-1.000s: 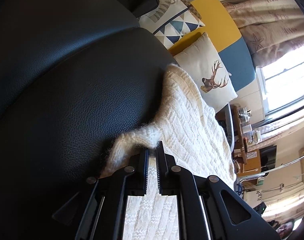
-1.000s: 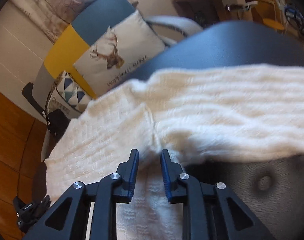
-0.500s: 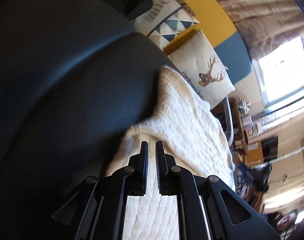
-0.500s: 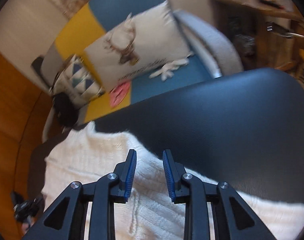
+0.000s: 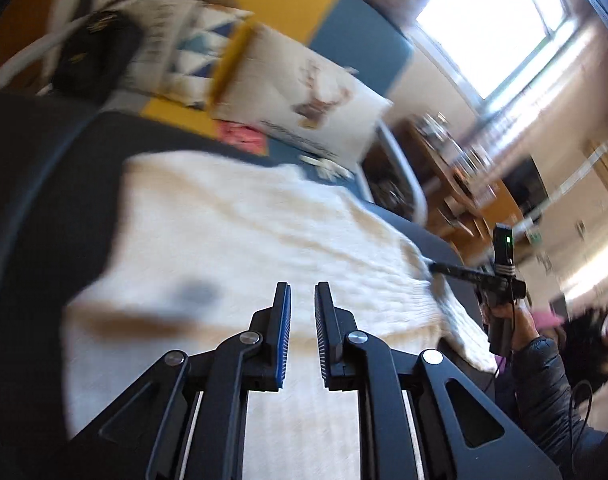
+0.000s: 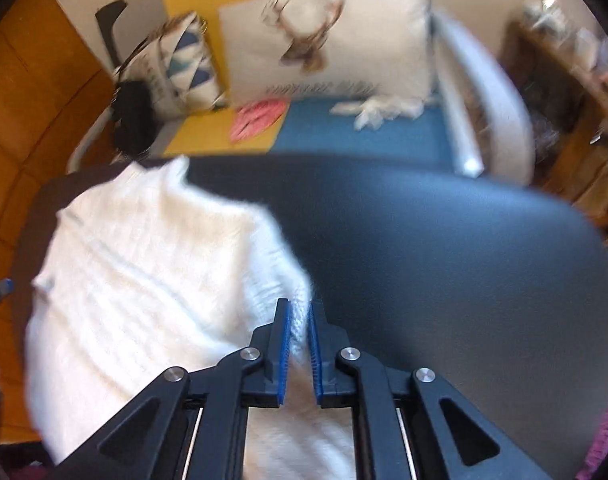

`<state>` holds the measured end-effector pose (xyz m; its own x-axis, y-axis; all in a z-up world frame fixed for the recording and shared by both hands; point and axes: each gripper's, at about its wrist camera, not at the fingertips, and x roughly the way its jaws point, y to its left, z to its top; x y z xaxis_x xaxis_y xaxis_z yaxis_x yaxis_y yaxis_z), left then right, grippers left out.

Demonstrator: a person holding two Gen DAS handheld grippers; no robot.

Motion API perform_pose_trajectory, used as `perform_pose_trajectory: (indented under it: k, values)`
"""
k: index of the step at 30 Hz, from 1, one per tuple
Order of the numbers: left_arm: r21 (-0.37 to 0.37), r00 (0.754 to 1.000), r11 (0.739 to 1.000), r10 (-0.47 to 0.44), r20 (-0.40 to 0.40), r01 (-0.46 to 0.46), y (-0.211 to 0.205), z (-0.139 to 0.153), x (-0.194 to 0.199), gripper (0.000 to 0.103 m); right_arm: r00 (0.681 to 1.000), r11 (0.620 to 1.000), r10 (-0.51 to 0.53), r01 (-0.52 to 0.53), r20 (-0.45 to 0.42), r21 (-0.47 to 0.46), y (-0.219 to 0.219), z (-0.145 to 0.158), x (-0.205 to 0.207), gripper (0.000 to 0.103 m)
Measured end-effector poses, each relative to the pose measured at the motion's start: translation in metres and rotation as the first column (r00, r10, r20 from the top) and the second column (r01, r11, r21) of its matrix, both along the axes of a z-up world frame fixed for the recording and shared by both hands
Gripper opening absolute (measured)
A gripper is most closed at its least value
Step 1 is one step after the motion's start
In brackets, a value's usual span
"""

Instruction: Fold clothes

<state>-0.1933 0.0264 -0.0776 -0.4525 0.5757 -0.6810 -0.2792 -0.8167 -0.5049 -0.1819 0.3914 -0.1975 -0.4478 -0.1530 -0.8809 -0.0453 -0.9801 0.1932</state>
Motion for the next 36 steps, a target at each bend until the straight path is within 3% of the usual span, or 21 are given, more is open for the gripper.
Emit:
perform_pose_trajectory:
  k: [5, 7, 8, 9, 11, 13, 20, 21, 26, 28, 29, 32, 35, 36]
  values:
    - [-0.045, 0.973, 0.972, -0.23, -0.02, 0.228, 0.119, 0.0, -0.044, 0.013, 0.997, 0.991, -0.08, 0.079, 0.004, 0.111, 0.007, -0.023, 0.017, 0.004]
    - [-0.047, 0.948, 0.947, -0.319, 0.004, 0.319, 0.165, -0.007, -0.057, 0.013, 0.994, 0.994, -0.105, 0.103, -0.039, -0.041, 0.022, -0.023, 0.03, 0.005]
    - [-0.042, 0.936, 0.935, -0.353, 0.02, 0.353, 0.187, -0.012, -0.065, 0.013, 0.993, 0.987, -0.104, 0.097, -0.052, -0.127, 0.029, -0.021, 0.039, 0.013]
    - [-0.039, 0.922, 0.921, -0.386, 0.043, 0.387, 0.205, -0.017, -0.072, 0.013, 0.992, 0.974, -0.104, 0.088, -0.066, -0.21, 0.037, -0.018, 0.047, 0.027]
    - [-0.036, 0.909, 0.912, -0.404, 0.105, 0.409, 0.231, -0.031, -0.085, 0.013, 0.994, 0.96, -0.082, 0.059, -0.075, -0.275, 0.041, -0.011, 0.061, 0.028]
    - [-0.026, 0.886, 0.895, -0.436, 0.156, 0.445, 0.253, -0.043, -0.095, 0.013, 0.997, 0.964, -0.048, 0.03, -0.062, -0.263, 0.039, -0.005, 0.067, 0.028]
    - [0.025, 0.856, 0.893, -0.439, 0.272, 0.45, 0.275, -0.063, -0.118, 0.014, 0.998, 0.998, 0.069, -0.069, 0.003, -0.001, 0.011, -0.004, 0.059, 0.031]
    - [0.021, 0.854, 0.891, -0.44, 0.278, 0.453, 0.277, -0.063, -0.12, 0.014, 0.995, 0.996, 0.093, -0.094, 0.025, 0.012, 0.011, -0.007, 0.055, 0.036]
    - [0.007, 0.838, 0.88, -0.455, 0.303, 0.475, 0.287, -0.067, -0.123, 0.014, 0.974, 0.979, 0.182, -0.192, 0.135, 0.065, 0.01, -0.022, 0.04, 0.038]
    - [-0.025, 0.841, 0.88, -0.445, 0.307, 0.475, 0.293, -0.07, -0.124, 0.014, 0.974, 0.978, 0.173, -0.187, 0.147, 0.09, 0.007, -0.022, 0.039, 0.013]
    - [-0.042, 0.848, 0.884, -0.433, 0.305, 0.466, 0.294, -0.071, -0.125, 0.014, 0.976, 0.977, 0.168, -0.184, 0.141, 0.107, 0.005, -0.02, 0.041, 0.008]
    - [-0.068, 0.852, 0.889, -0.408, 0.328, 0.452, 0.294, -0.076, -0.128, 0.014, 0.98, 0.958, 0.17, -0.188, 0.1, 0.215, -0.009, -0.01, 0.054, 0.004]
    - [-0.139, 0.861, 0.878, -0.398, 0.317, 0.458, 0.3, -0.08, -0.127, 0.014, 0.994, 0.941, 0.108, -0.111, 0.028, 0.321, -0.011, 0.003, 0.069, 0.004]
    - [-0.149, 0.863, 0.876, -0.4, 0.308, 0.459, 0.302, -0.08, -0.125, 0.014, 0.995, 0.924, 0.089, -0.098, 0.04, 0.371, -0.013, -0.003, 0.07, 0.004]
